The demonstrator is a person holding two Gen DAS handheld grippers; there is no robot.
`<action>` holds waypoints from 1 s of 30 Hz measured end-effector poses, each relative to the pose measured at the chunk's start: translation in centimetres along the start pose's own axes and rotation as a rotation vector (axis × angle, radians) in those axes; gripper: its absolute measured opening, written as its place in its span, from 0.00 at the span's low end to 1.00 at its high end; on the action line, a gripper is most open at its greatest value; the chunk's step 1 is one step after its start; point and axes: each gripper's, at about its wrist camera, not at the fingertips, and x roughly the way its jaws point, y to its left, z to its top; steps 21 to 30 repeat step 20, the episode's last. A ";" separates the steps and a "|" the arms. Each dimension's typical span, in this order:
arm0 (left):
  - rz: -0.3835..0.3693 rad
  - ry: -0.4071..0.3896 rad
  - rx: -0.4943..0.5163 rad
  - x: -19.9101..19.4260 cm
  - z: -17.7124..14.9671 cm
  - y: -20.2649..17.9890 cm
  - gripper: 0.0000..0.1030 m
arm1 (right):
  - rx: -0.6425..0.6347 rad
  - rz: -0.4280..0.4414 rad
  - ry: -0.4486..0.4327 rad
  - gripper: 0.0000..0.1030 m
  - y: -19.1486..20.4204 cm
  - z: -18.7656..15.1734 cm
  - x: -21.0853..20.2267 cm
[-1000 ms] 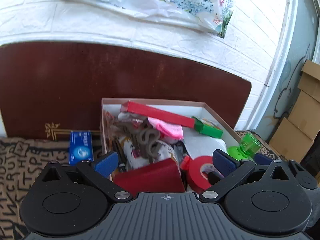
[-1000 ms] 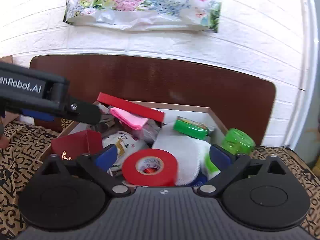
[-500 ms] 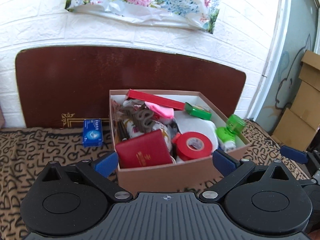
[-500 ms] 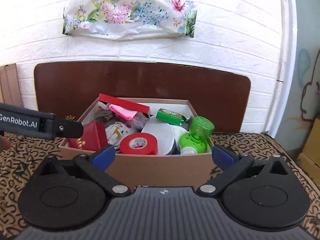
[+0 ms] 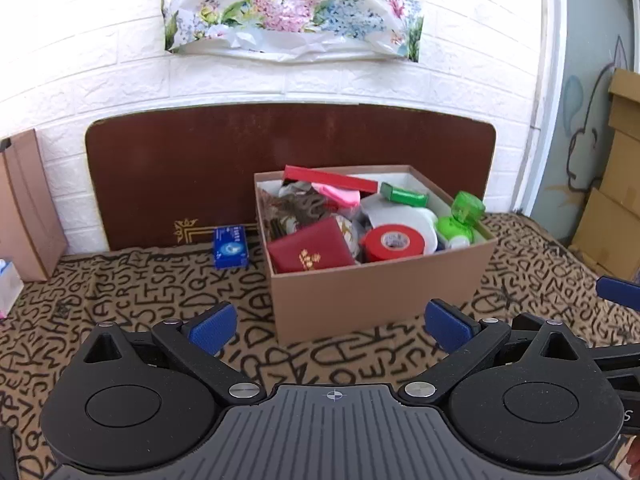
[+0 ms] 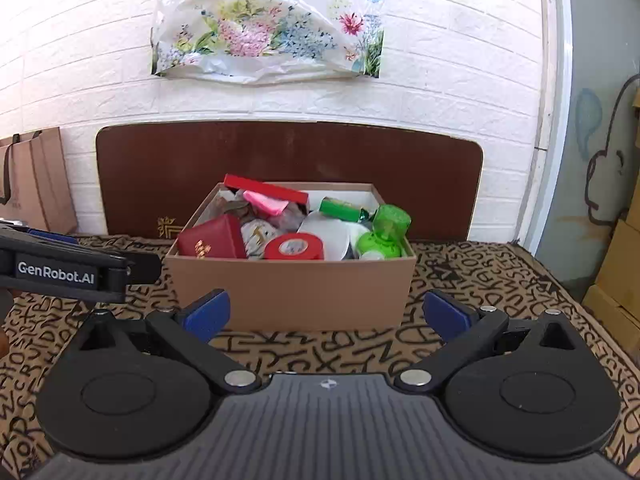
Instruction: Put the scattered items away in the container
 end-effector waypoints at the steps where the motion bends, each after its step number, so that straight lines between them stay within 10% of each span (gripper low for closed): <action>1: 0.007 0.001 0.007 -0.2 -0.2 -0.1 1.00 | 0.001 0.002 0.002 0.99 0.1 -0.2 -0.3; 30: 0.020 -0.033 0.038 -2.6 -2.1 -0.2 1.00 | 0.004 0.003 0.032 0.99 1.9 -1.4 -1.7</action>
